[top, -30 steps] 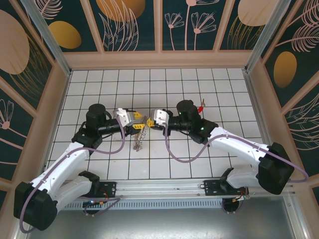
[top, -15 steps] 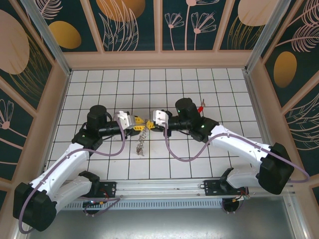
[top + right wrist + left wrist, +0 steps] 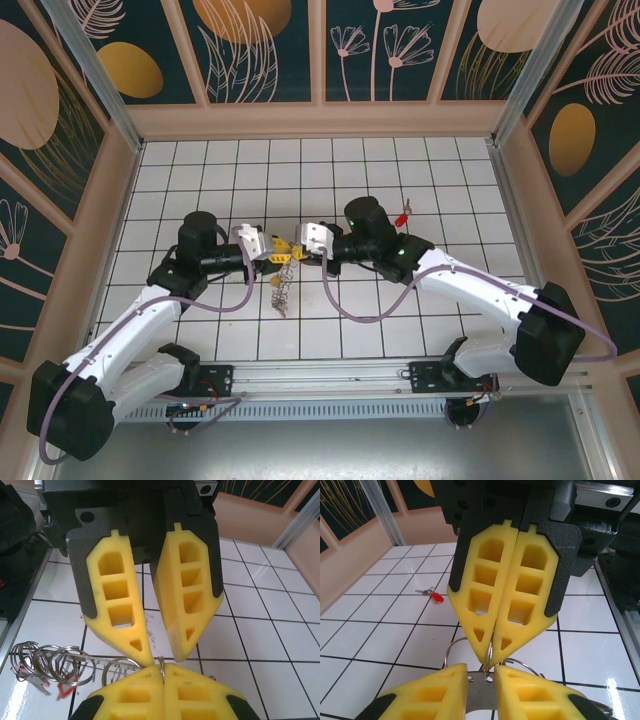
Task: Put the keys on the keyring
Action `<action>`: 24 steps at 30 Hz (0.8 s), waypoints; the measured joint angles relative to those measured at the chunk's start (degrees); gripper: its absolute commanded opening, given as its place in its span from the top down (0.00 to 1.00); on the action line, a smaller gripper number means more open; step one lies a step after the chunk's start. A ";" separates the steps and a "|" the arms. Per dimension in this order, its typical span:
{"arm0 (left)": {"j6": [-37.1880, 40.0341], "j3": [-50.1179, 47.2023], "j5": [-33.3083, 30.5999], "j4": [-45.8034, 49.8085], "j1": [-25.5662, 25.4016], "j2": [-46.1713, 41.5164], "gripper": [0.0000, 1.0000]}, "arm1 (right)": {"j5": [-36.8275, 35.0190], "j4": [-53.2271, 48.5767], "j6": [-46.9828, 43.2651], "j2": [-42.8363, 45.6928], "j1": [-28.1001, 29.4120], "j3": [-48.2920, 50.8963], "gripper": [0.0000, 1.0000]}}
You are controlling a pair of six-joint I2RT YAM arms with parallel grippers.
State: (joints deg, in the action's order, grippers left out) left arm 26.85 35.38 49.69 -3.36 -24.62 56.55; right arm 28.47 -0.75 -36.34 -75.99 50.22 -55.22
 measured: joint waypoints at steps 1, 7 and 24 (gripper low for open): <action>0.11 -0.11 -0.02 0.02 0.00 0.22 0.80 | -0.39 -0.28 0.00 -0.39 0.11 -0.28 1.00; 0.35 -0.83 -0.66 -0.57 -0.04 1.31 1.00 | -1.75 -0.98 0.98 -1.36 0.15 -0.61 1.00; -4.35 -5.99 -3.61 -9.25 -1.44 -3.67 1.00 | 0.02 -1.84 -1.90 2.62 -2.19 1.36 0.75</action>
State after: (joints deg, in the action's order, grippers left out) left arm 22.50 29.39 46.09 -12.60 -26.06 52.88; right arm 28.49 -2.59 -38.24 -73.36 48.03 -53.87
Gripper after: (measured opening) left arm 0.067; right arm 0.201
